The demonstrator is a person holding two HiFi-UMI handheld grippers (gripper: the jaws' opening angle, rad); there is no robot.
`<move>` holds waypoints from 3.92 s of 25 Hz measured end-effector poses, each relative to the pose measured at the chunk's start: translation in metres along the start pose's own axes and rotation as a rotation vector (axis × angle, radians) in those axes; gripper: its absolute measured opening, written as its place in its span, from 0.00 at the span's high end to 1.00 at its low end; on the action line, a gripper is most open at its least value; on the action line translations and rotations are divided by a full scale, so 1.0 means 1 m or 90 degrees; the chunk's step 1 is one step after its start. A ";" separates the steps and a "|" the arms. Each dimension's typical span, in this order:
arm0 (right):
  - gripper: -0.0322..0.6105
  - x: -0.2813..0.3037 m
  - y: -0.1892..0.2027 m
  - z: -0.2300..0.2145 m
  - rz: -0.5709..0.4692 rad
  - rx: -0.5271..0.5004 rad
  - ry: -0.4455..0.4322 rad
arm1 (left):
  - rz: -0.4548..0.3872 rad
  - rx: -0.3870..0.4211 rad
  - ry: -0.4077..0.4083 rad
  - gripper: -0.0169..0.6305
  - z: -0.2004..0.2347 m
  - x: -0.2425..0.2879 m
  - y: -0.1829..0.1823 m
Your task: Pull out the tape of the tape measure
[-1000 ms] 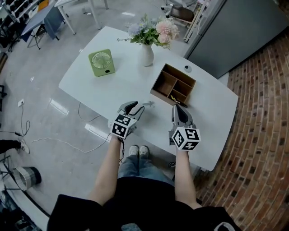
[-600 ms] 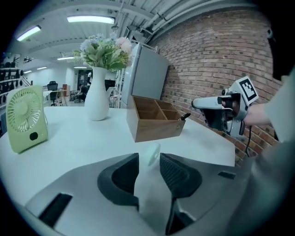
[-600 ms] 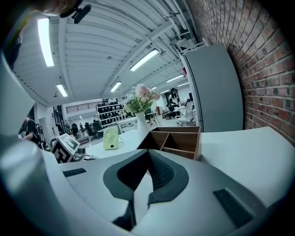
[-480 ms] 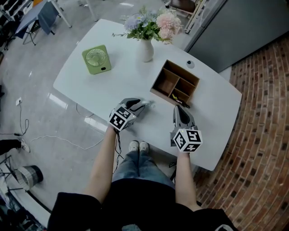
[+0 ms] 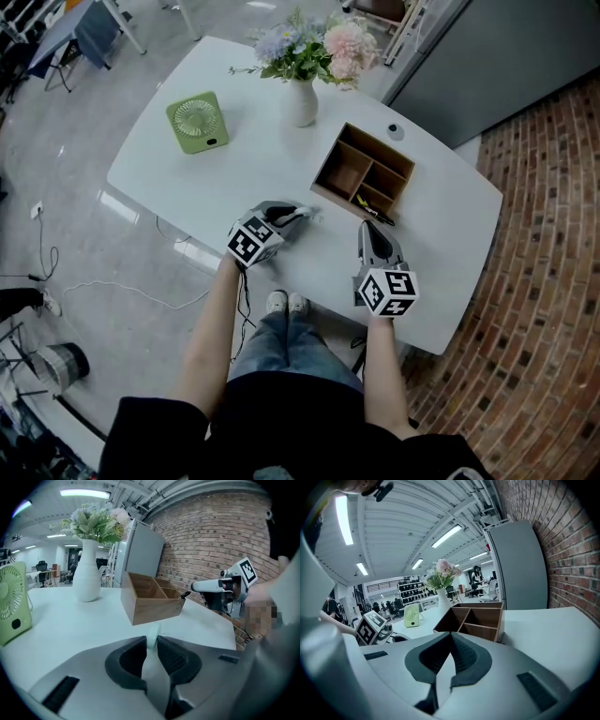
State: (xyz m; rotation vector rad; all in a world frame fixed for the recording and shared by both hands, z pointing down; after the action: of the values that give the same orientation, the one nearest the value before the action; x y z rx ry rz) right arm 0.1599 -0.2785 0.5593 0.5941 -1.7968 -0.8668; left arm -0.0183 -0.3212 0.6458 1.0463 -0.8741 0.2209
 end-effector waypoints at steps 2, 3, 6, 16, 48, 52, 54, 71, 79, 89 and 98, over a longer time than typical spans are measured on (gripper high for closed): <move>0.95 0.000 0.002 0.000 0.003 0.000 0.000 | 0.001 0.010 0.006 0.85 -0.001 0.000 0.000; 0.95 -0.001 0.002 0.000 0.004 0.000 0.000 | 0.001 0.014 0.009 0.86 -0.003 0.000 0.000; 0.95 -0.002 0.003 0.002 0.005 -0.006 -0.003 | -0.012 0.022 0.009 0.86 -0.008 -0.005 -0.002; 0.94 -0.005 0.000 0.027 0.020 -0.034 -0.052 | -0.090 0.087 -0.005 0.86 -0.044 -0.047 -0.040; 0.94 -0.058 0.022 0.046 0.050 -0.237 0.046 | -0.111 0.177 -0.041 0.86 -0.098 -0.119 -0.032; 0.94 -0.069 0.025 0.026 0.048 -0.222 0.084 | -0.098 0.164 -0.055 0.86 -0.089 -0.124 -0.018; 0.94 -0.074 0.027 0.017 0.048 -0.216 0.103 | -0.092 0.158 -0.061 0.86 -0.084 -0.128 -0.011; 0.94 -0.101 0.038 -0.037 0.061 -0.155 0.184 | -0.059 0.129 -0.075 0.86 -0.061 -0.136 0.019; 0.94 -0.105 0.040 -0.050 0.066 -0.136 0.200 | -0.051 0.126 -0.079 0.86 -0.054 -0.137 0.022; 0.94 -0.082 0.041 -0.034 0.083 -0.135 0.171 | -0.027 0.130 -0.066 0.86 -0.057 -0.117 0.025; 0.94 -0.053 0.067 -0.050 0.140 -0.133 0.178 | 0.004 0.124 -0.077 0.86 -0.038 -0.090 0.043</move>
State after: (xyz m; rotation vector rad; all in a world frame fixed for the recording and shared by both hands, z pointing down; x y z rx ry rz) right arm 0.2254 -0.2120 0.5930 0.3554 -1.4659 -0.7668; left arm -0.0808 -0.2469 0.6018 1.2484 -0.9792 0.2534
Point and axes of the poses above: the fingertips, and each gripper's own axes: x forward along the fingers, z to its left, y out of its underside, the point moved 4 cm from there along -x, backward along the fingers, and after that the axes turned 11 degrees about z, right-handed, at the moved point
